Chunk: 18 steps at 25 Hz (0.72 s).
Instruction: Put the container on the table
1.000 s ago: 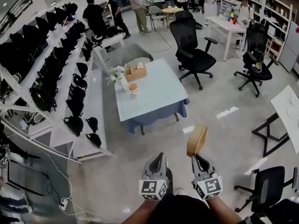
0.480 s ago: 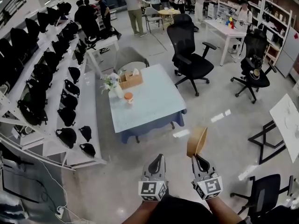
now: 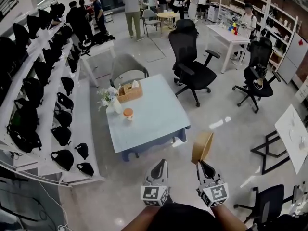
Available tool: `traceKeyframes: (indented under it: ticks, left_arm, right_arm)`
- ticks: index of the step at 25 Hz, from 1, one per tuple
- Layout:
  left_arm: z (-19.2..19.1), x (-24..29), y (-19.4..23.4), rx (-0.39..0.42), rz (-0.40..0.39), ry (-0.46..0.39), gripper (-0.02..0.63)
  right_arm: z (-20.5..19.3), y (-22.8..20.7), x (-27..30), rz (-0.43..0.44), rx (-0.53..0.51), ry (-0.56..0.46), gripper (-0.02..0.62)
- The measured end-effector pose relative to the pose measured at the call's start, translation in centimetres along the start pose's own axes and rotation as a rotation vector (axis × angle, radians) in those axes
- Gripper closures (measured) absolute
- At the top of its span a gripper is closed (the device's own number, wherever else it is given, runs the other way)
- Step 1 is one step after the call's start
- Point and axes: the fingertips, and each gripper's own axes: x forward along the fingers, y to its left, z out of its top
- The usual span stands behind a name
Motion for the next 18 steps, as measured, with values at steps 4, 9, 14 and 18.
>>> traceKeyframes:
  ticks: [4,9,14,18]
  left_arm:
    - [1.0,2.7,3.1,-0.008,-0.026,0.006,0.592]
    - [1.7,5.4,6.9,-0.015,-0.055,0.016,0.592]
    - [3.1,7.5,10.1,-0.005,-0.076,0.005,0.592]
    - [3.5,8.0,12.2,-0.013,-0.071,-0.009,0.592]
  right_arm:
    - [1.0,0.0,3.9,-0.023,-0.003,0.004,0.588]
    - [2.2,-0.1,8.8,-0.054,-0.008,0.009,0.588]
    - [2.8,-0.1,11.7,-0.095,0.008,0.005,0.588]
    - [1.7,0.7,13.5,-0.086,0.002,0.039,0.588]
